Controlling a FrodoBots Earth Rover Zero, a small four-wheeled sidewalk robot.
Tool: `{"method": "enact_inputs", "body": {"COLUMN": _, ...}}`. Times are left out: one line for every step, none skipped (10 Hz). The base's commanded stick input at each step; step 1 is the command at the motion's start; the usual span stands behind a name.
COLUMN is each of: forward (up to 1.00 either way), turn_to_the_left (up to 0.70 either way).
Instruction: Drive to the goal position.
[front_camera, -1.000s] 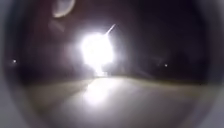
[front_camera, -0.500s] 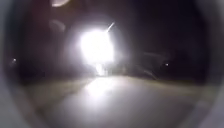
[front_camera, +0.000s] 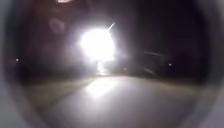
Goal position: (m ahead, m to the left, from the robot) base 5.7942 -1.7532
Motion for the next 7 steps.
{"method": "enact_inputs", "body": {"forward": 1.00, "turn_to_the_left": 0.11}}
{"method": "enact_inputs", "body": {"forward": 1.00, "turn_to_the_left": 0.14}}
{"method": "enact_inputs", "body": {"forward": 1.00, "turn_to_the_left": 0.11}}
{"method": "enact_inputs", "body": {"forward": 1.00, "turn_to_the_left": 0.07}}
{"method": "enact_inputs", "body": {"forward": 1.00, "turn_to_the_left": 0.05}}
{"method": "enact_inputs", "body": {"forward": 1.00, "turn_to_the_left": 0.05}}
{"method": "enact_inputs", "body": {"forward": 1.00, "turn_to_the_left": 0.05}}
